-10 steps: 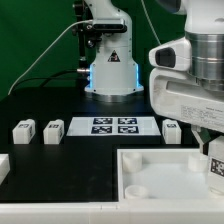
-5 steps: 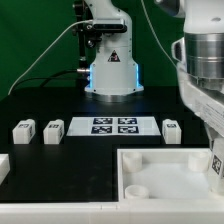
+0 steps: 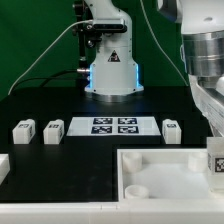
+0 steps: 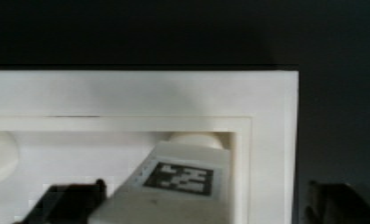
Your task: Assemble one leg
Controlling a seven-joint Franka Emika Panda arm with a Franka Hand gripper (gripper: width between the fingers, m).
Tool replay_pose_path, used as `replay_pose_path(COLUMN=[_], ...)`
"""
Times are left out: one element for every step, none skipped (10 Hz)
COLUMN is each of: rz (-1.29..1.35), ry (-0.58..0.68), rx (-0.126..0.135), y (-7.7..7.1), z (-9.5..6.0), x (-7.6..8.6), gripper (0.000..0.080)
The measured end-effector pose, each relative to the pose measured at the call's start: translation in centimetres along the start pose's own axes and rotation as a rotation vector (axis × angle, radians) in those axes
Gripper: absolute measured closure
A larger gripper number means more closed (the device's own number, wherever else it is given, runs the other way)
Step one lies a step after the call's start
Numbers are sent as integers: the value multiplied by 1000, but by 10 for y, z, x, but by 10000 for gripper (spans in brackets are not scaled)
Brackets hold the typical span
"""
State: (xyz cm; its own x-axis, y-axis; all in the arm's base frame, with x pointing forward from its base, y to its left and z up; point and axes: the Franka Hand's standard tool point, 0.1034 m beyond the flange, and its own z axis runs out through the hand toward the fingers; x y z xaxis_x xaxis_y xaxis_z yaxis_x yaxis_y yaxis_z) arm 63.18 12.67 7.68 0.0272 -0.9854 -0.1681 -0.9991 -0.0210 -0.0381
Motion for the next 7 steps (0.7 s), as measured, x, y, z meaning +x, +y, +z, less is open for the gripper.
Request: replay_pose_path(rz=[-139,-305,-485,-605,-689,-772,-887], ry=[-2,7,9,6,4,2,-1], rx=[-23,-50,-55,-52,-54,-55,-55], y=[3,5,4,2,3,3,3], z=[2,4,4,3,3,3,3], x=[1,0,0,4,4,4,4], gripper=[174,174,157,152,152,150,150])
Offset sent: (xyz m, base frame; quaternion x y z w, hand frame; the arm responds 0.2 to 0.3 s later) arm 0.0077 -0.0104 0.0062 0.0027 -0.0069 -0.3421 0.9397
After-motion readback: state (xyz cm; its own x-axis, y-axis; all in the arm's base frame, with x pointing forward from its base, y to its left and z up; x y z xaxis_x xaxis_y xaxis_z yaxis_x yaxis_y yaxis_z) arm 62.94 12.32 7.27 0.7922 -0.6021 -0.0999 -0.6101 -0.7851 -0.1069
